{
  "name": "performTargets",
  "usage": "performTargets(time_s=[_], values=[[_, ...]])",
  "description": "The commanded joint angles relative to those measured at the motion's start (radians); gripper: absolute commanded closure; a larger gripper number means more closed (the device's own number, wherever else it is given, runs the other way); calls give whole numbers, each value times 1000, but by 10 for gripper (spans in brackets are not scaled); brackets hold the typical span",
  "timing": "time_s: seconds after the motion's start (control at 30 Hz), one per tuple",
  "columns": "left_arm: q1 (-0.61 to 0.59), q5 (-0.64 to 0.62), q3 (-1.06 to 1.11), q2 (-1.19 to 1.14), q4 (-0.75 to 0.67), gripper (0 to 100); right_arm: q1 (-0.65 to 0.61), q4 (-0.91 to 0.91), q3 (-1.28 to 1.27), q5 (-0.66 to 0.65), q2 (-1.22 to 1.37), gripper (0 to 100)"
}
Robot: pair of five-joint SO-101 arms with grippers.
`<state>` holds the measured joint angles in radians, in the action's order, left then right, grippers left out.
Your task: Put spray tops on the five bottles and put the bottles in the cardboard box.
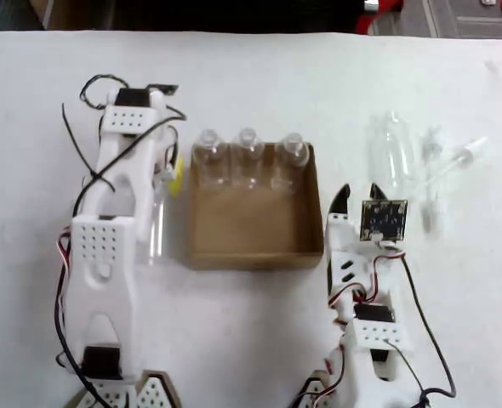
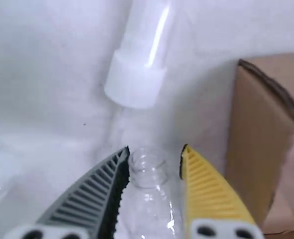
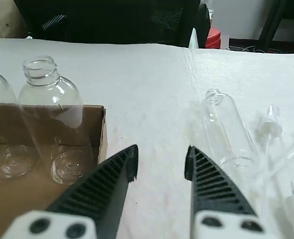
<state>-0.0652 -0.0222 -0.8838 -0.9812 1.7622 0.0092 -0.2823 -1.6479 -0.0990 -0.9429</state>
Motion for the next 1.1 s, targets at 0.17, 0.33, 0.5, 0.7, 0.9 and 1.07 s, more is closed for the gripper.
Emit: performTargets(time_s=[0.17, 0.33, 0.5, 0.7, 0.9, 1.07], values=[[15, -5, -43, 68, -11, 935, -10, 2, 18, -14, 10, 854], [15, -5, -43, 68, -6, 915, -10, 2, 18, -14, 10, 854], [13, -5, -43, 125, 9, 913, -12, 2, 18, -14, 10, 854], [13, -5, -32, 186, 17, 832, -12, 2, 18, -14, 10, 854], [15, -3, -32, 159, 17, 800, -12, 2, 18, -14, 10, 854], [15, 37, -41, 140, 11, 819, -12, 2, 18, -14, 10, 854]])
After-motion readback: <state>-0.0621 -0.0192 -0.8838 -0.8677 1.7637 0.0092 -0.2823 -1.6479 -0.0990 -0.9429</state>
